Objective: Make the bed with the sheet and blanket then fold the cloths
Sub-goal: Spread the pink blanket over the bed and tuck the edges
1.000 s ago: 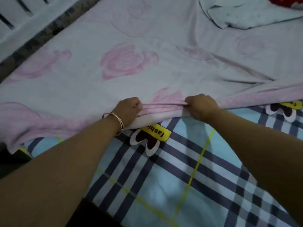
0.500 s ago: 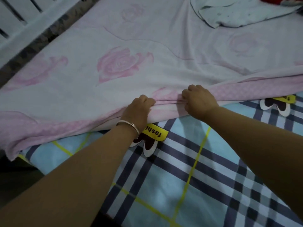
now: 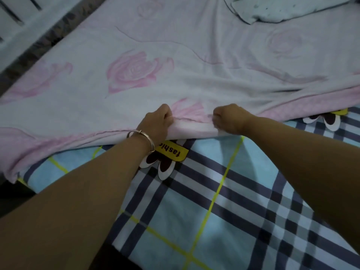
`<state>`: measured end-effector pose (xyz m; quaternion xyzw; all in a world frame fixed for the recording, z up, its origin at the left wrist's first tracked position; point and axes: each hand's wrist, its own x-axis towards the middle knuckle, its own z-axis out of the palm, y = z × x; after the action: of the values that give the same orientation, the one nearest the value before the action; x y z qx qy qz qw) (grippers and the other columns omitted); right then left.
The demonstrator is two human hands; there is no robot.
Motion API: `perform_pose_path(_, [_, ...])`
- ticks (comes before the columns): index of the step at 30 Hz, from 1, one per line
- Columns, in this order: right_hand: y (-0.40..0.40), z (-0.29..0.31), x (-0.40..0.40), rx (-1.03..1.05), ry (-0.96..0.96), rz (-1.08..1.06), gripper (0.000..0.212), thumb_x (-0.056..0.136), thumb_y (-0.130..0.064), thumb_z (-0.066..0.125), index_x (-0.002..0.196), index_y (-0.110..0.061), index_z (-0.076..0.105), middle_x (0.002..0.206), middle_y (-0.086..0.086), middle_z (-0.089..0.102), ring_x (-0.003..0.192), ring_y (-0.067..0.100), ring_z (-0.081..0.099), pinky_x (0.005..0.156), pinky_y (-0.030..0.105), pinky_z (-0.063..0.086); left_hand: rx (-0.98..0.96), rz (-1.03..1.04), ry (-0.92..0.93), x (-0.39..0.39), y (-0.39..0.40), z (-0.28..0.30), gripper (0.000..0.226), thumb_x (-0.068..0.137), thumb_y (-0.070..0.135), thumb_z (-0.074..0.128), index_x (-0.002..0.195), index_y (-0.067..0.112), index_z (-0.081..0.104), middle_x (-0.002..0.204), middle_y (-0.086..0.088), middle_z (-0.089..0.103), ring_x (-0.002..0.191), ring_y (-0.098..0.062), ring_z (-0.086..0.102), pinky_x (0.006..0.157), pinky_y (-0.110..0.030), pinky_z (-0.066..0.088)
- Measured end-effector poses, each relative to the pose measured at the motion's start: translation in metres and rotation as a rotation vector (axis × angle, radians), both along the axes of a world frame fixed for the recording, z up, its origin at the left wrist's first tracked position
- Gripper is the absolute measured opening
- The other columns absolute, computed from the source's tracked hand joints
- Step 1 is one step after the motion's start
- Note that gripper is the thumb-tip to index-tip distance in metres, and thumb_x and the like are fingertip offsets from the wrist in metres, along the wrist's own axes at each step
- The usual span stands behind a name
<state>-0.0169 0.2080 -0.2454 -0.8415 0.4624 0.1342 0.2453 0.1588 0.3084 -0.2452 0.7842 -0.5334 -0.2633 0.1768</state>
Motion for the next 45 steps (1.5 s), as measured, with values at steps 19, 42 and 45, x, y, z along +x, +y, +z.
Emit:
perform_pose_path(19, [0.176,0.018,-0.066,0.024,0.164,0.257,0.037,0.083,-0.036,0.066,0.114,-0.016,0.067,0.121,0.012,0.063,0.113,0.029,0.058,0.09,0.03,0.046,0.296,-0.401,-0.068,-0.068,0.166,0.023,0.03,0.092,0.021,0.056,0.062,0.018,0.05,0.074,-0.008,0.049,0.078,-0.013,0.044,0.062,-0.025,0.027])
perform_pose_path(42, [0.257,0.025,-0.207,-0.13,0.141,0.168,0.047,0.087,-0.018,0.055,0.134,-0.016,0.045,0.133,0.01,0.052,0.124,0.029,0.047,0.1,0.037,0.039,0.49,-0.52,-0.098,-0.211,0.208,0.028,0.038,0.085,-0.002,0.045,0.117,0.011,0.06,0.123,-0.007,0.062,0.114,-0.025,0.057,0.096,-0.025,0.043])
perform_pose_path(45, [0.239,0.027,-0.256,-0.188,0.202,0.113,0.04,0.092,-0.02,0.048,0.132,-0.015,0.045,0.133,0.01,0.051,0.125,0.029,0.046,0.1,0.038,0.038,0.45,-0.533,-0.055,-0.262,0.188,0.03,0.038,0.085,-0.002,0.047,0.118,0.011,0.06,0.124,-0.008,0.062,0.117,-0.024,0.057,0.097,-0.023,0.042])
